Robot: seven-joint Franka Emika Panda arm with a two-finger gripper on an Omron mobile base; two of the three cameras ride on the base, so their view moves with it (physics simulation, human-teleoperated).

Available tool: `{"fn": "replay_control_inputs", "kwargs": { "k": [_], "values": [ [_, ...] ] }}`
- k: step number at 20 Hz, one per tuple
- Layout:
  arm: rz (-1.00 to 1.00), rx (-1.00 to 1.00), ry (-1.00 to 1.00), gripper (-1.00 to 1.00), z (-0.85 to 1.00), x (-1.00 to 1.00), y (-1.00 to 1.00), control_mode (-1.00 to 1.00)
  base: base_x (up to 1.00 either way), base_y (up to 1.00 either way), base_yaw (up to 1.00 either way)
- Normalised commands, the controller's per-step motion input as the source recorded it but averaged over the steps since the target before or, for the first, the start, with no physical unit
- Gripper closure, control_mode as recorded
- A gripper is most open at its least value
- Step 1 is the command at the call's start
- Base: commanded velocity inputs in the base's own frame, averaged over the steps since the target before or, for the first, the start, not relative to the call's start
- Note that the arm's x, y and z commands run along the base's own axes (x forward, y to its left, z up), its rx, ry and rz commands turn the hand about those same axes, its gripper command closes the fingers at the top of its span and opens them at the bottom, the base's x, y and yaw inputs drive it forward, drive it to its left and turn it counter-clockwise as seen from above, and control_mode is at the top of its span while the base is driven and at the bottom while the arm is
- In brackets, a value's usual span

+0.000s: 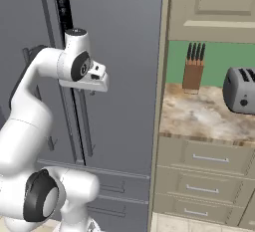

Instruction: Open the fridge, grab two sodas, and place both sodas inside the bowl with ice on the dining counter.

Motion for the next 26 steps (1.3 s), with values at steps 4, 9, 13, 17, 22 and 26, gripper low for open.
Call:
{"fn": "replay_control_inputs", "kwargs": {
  "k": [4, 9, 13, 17, 22, 26],
  "values": [
    [0.00, 0.00, 0.00, -1.00, 0.00, 0.00, 0.00, 1.00, -0.19, 0.00, 0.00],
    [0.00, 0.00, 0.00, -1.00, 0.00, 0.00, 0.00, 1.00, -0.73, 0.37, 0.00],
    [0.00, 0.00, 0.00, -1.00, 0.00, 0.00, 0.00, 1.00, -0.57, 0.60, 0.00],
    [0.00, 0.00, 0.00, -1.00, 0.00, 0.00, 0.00, 1.00, -0.12, 0.46, 0.00],
    [0.00, 0.00, 0.00, -1.00, 0.00, 0.00, 0.00, 1.00, 0.00, 0.04, 0.00],
    [0.00, 0.01, -0.06, -1.00, -0.20, -0.09, -0.32, -1.00, 0.00, -0.04, 0.00]
  ]
}}
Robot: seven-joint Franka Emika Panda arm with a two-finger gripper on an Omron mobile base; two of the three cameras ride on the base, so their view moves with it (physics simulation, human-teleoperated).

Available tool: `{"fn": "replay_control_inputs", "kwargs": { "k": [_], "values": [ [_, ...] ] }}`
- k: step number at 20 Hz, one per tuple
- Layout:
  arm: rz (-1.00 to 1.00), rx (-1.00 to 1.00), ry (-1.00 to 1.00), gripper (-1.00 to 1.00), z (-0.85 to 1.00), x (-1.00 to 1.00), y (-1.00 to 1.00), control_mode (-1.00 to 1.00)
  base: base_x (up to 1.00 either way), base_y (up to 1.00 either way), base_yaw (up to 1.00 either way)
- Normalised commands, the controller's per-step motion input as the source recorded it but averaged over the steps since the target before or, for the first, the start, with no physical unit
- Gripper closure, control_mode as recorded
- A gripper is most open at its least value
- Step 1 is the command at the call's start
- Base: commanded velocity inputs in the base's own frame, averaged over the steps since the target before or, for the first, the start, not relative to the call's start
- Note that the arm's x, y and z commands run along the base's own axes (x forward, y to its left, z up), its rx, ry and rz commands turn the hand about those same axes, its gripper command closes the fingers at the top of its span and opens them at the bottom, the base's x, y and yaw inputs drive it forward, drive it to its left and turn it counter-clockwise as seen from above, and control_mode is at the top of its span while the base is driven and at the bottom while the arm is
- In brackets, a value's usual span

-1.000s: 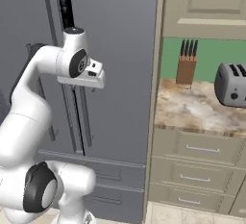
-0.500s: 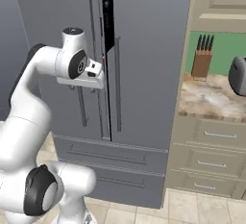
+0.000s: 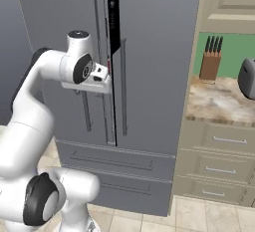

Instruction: Open the fridge, grab two sodas, and place both sodas inside the bowl with ice on the dining counter.

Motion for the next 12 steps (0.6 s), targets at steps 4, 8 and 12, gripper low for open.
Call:
{"fn": "replay_control_inputs", "kwargs": {
  "k": [4, 8, 12],
  "values": [
    [-0.03, 0.00, -0.15, -1.00, -0.60, -0.24, -0.33, -1.00, 0.00, 0.00, 0.00],
    [-0.02, 0.00, -0.28, -1.00, -0.09, -0.03, -0.01, -1.00, 0.00, 0.00, 0.00],
    [0.00, -0.01, -0.36, -1.00, 0.35, 0.03, 0.03, -1.00, 0.00, 0.00, 0.00]
  ]
}}
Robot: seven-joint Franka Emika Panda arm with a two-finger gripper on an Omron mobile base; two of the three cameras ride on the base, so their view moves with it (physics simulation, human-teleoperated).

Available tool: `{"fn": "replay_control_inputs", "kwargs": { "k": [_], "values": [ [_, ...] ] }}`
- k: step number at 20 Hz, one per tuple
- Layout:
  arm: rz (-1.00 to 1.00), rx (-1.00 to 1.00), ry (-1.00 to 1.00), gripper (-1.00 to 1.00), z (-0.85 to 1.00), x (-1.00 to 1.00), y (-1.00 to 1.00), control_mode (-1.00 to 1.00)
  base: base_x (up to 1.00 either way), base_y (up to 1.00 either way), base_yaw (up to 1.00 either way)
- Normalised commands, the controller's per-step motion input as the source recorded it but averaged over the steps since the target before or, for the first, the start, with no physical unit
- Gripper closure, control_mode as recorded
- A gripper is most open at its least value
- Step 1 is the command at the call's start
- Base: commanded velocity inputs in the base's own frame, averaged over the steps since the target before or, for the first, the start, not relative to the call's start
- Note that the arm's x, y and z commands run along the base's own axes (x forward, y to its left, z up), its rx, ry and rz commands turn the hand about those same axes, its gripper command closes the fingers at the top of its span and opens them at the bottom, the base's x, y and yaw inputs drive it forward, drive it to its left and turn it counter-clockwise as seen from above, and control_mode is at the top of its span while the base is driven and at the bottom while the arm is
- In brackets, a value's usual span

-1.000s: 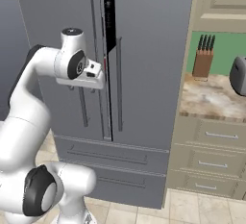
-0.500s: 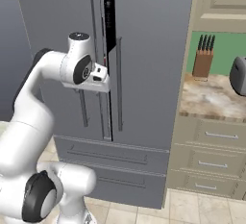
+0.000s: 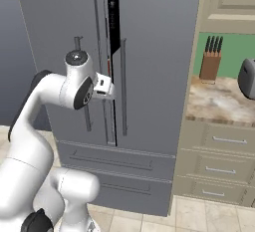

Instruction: Open the fridge, grab two sodas, and place both sodas inside the bowl with ice on the dining counter.

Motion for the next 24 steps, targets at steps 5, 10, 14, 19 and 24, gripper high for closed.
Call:
{"fn": "replay_control_inputs", "kwargs": {
  "k": [5, 10, 14, 19, 24],
  "values": [
    [-0.02, -0.03, -0.28, -1.00, 0.38, 0.01, -0.04, -1.00, 0.00, 0.00, 0.00],
    [-0.13, -0.10, -0.09, -1.00, 0.44, 0.01, -0.10, -1.00, 0.00, 0.00, 0.00],
    [-0.13, -0.06, 0.00, -1.00, 0.37, 0.23, -0.17, -1.00, 0.00, 0.00, 0.00],
    [-0.03, 0.00, 0.00, -1.00, 0.07, 0.37, -0.28, -1.00, 0.00, 0.00, 0.00],
    [0.00, 0.00, -0.02, -1.00, -0.02, 0.35, -0.11, -1.00, 0.00, 0.00, 0.00]
  ]
}}
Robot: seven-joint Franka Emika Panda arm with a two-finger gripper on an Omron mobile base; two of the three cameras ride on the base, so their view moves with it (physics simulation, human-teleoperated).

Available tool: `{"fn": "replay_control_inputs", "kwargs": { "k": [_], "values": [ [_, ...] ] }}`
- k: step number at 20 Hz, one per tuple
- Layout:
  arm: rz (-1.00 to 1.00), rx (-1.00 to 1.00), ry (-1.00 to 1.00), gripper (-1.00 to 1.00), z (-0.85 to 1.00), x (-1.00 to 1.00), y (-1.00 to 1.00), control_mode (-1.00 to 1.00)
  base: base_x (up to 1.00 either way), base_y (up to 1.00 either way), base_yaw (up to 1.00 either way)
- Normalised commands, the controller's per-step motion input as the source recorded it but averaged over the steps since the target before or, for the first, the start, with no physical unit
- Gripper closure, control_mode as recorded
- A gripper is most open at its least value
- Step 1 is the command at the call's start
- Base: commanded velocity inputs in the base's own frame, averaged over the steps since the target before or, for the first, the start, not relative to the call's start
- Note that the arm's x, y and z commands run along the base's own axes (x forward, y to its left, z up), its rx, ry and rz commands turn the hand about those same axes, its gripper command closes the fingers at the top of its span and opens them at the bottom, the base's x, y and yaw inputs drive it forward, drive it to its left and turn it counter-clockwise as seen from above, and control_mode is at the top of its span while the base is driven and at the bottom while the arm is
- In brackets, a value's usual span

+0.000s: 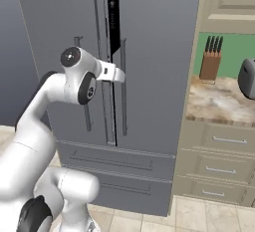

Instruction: Open the fridge, grab two sodas, and place both sodas inside the bowl with ice on the dining counter.

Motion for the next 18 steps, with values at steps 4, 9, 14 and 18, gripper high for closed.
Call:
{"fn": "replay_control_inputs", "kwargs": {
  "k": [4, 9, 14, 18],
  "values": [
    [0.03, 0.05, -0.09, -1.00, -0.08, 0.32, 0.00, -1.00, 0.00, 0.00, 0.00],
    [0.05, 0.07, -0.10, -1.00, -0.05, 0.35, -0.16, -1.00, 0.00, 0.00, 0.00],
    [0.01, 0.03, -0.07, -1.00, -0.07, 0.37, -0.11, -1.00, 0.00, 0.00, 0.00],
    [0.00, 0.00, 0.00, -1.00, 0.00, 0.44, -0.08, -1.00, 0.00, 0.00, 0.00]
  ]
}}
